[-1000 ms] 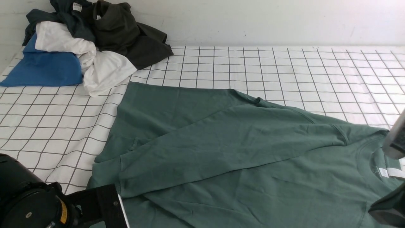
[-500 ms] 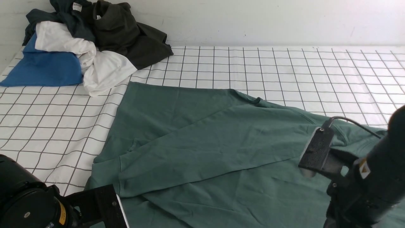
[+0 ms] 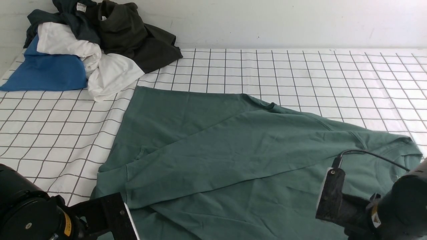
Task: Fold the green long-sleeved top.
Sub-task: Use both arms simultaneously to clamp the lower edge of the clothing fabric
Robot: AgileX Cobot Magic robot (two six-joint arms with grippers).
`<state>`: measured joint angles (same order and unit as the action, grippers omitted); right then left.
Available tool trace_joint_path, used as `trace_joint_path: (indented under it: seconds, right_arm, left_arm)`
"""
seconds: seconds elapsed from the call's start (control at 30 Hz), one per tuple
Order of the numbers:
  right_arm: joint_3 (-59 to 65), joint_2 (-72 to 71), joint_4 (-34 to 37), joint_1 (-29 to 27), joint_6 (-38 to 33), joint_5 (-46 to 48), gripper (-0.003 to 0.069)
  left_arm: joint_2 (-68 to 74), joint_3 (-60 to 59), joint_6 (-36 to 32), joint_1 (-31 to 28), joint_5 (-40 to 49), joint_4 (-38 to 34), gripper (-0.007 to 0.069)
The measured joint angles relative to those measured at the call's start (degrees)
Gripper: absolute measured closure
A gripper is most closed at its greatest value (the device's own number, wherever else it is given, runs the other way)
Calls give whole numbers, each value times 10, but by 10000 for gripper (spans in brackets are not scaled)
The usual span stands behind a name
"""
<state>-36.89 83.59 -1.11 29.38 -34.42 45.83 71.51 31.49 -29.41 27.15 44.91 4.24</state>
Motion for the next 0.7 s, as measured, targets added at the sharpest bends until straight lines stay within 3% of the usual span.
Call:
trace_joint_path:
  seconds: [0.2, 0.47, 0.7]
  right_arm:
    - [1, 32, -1, 0, -10, -13, 202]
    - [1, 23, -23, 0, -33, 22, 283]
    - [1, 12, -32, 0, -37, 9, 307]
  left_arm:
    - [0, 0, 0, 0, -1, 0, 611]
    - [0, 0, 0, 0, -1, 0, 611]
    - [0, 0, 0, 0, -3, 3, 611]
